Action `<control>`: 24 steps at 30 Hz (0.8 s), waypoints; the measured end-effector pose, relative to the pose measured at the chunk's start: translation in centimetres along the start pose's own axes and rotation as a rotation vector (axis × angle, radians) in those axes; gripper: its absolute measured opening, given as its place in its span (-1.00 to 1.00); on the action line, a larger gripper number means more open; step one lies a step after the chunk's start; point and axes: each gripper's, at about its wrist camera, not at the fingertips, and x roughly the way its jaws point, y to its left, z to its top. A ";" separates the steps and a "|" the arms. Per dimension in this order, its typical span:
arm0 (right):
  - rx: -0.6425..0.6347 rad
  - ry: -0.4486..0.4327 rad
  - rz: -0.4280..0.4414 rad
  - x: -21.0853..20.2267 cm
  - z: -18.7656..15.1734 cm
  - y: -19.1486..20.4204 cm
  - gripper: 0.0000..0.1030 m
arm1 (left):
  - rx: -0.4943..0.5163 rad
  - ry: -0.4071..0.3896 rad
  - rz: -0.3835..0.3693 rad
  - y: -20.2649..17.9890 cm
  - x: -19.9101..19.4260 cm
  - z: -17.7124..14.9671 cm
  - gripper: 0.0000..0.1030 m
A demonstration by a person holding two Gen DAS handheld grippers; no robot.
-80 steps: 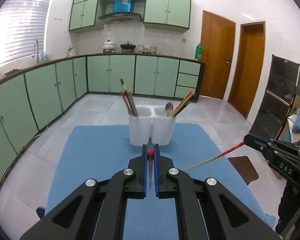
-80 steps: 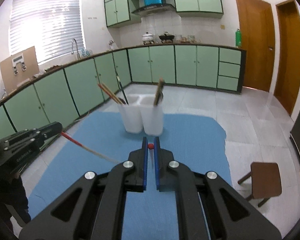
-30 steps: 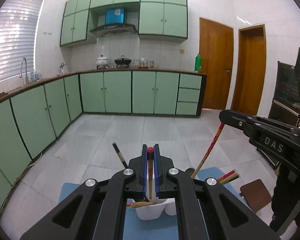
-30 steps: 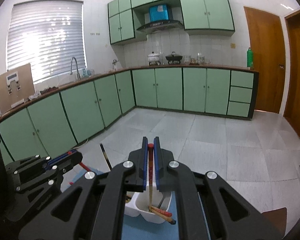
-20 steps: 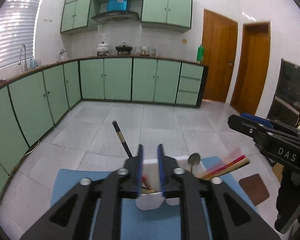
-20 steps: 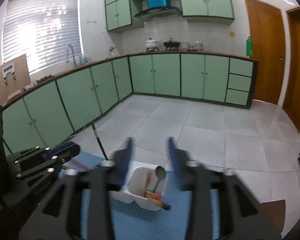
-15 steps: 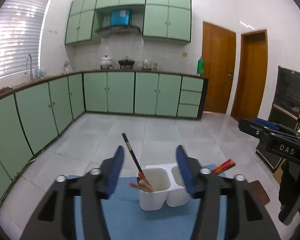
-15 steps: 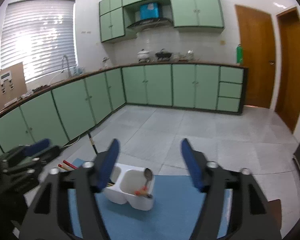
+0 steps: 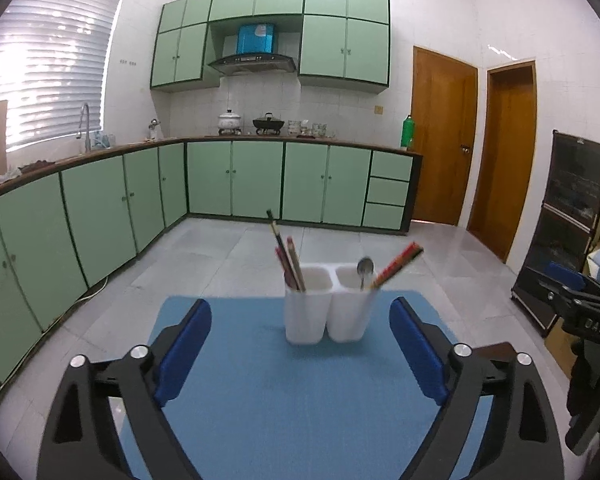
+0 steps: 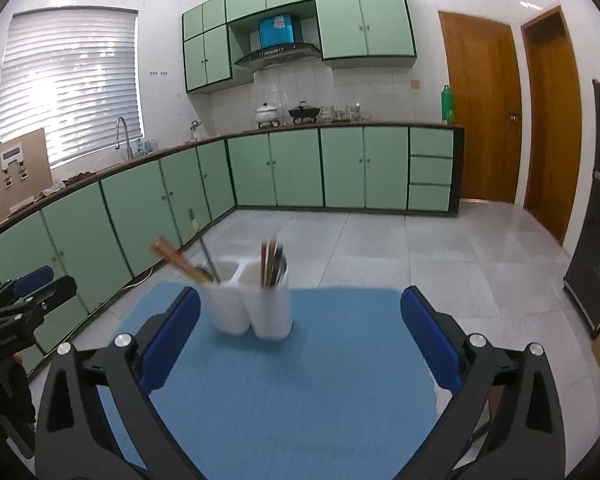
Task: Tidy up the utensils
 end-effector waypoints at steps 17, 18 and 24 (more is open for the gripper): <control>-0.031 -0.029 0.053 -7.0 -1.1 2.8 0.89 | 0.012 -0.016 0.010 -1.7 -6.1 -0.9 0.88; -0.038 -0.032 0.056 -7.4 -0.9 2.9 0.89 | 0.015 -0.020 0.012 -1.9 -6.5 -0.8 0.88; -0.064 -0.054 0.063 -8.7 -0.4 3.6 0.89 | 0.029 -0.053 0.009 -2.6 -8.3 -0.6 0.88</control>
